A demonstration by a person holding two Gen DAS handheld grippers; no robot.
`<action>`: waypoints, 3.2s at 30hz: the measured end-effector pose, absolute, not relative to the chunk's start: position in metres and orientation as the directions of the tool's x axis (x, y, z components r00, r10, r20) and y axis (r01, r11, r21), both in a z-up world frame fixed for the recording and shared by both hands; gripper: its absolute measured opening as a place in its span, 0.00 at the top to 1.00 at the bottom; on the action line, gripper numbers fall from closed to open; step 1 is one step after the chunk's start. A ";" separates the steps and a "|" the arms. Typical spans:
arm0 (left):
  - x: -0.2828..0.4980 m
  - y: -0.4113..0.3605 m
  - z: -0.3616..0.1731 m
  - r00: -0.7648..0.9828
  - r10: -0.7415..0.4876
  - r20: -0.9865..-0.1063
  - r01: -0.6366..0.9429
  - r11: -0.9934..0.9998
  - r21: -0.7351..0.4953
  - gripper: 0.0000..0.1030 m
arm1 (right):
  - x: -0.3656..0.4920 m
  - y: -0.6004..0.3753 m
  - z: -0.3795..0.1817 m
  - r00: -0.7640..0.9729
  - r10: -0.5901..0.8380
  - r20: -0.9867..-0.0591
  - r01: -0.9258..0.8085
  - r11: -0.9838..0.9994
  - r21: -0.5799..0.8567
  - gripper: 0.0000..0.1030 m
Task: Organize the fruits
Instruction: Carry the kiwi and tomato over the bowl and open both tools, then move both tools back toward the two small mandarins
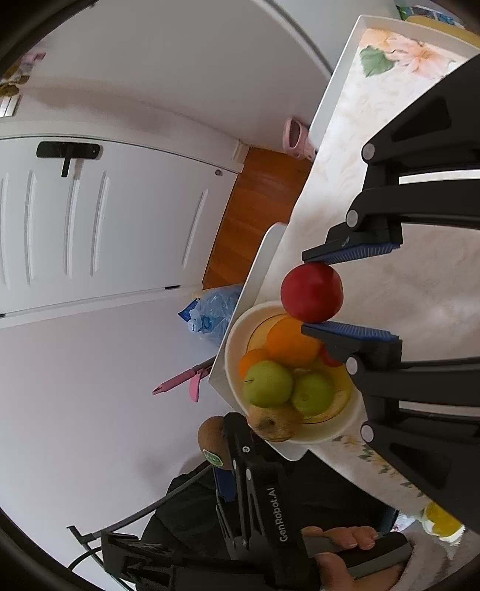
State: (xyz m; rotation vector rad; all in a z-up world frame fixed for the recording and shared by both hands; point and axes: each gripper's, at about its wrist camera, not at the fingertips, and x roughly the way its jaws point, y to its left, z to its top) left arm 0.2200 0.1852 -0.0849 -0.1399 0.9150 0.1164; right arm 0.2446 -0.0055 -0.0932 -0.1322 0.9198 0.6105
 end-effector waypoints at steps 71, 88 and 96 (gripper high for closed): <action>0.229 0.257 -0.130 0.553 -0.022 -0.833 -0.131 0.985 -0.113 0.00 | 0.321 0.082 -0.154 0.336 0.441 -0.832 -0.508 0.829 0.234 0.25; 0.183 0.233 -0.075 0.634 0.016 -0.773 -0.107 0.992 -0.067 0.00 | 0.270 0.048 -0.098 0.427 0.427 -0.798 -0.457 0.863 0.217 0.00; 0.167 0.199 -0.045 0.680 -0.052 -0.731 0.015 0.998 -0.057 0.00 | 0.219 0.011 -0.062 0.496 0.386 -0.778 -0.388 0.900 0.199 0.00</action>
